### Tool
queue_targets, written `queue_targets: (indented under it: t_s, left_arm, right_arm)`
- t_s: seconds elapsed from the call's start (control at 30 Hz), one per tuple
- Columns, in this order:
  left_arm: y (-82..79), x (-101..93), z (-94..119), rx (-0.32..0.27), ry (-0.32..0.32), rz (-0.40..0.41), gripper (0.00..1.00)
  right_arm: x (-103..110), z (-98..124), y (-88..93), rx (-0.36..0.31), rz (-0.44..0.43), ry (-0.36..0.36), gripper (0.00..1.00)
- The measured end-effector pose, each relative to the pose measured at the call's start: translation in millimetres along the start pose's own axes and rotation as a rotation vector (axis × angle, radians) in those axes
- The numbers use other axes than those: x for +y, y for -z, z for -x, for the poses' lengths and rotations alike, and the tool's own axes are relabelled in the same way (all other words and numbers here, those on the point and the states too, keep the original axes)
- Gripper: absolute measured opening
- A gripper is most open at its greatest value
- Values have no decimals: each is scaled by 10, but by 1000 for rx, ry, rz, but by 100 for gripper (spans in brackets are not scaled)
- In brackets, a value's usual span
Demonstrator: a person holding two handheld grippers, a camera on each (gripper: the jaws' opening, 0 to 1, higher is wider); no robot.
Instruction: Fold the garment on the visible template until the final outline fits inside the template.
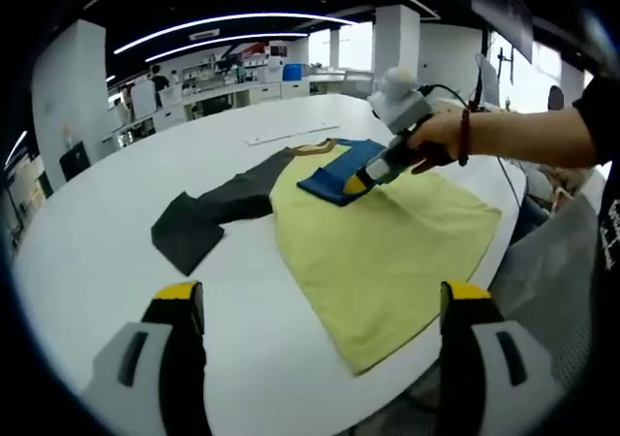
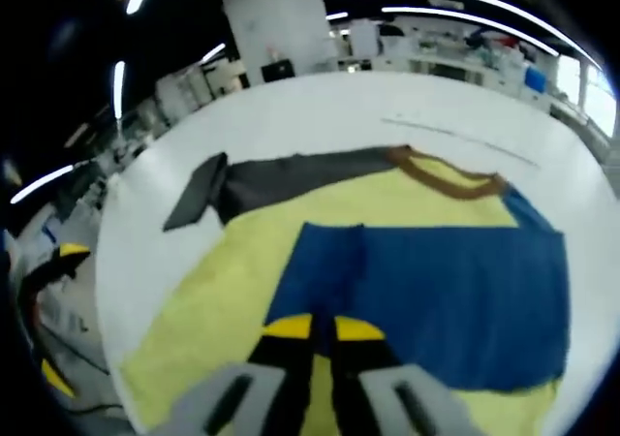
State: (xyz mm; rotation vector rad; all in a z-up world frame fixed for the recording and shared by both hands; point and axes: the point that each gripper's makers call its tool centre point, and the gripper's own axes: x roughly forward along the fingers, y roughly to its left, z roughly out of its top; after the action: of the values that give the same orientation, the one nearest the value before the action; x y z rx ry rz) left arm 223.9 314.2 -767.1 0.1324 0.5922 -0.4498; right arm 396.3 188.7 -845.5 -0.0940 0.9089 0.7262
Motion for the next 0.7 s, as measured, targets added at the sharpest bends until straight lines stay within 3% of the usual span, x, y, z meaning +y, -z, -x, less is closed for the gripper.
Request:
queue_targets:
  t_s: [0.47, 0.7]
  left_arm:
    - [-8, 12, 16, 2, -5, -3, 99]
    - [-9, 24, 33, 0, -10, -4, 99]
  right_arm:
    - [84, 46, -113, -19, -36, -37, 0]
    - [383, 181, -283, -69, -5, -95, 0]
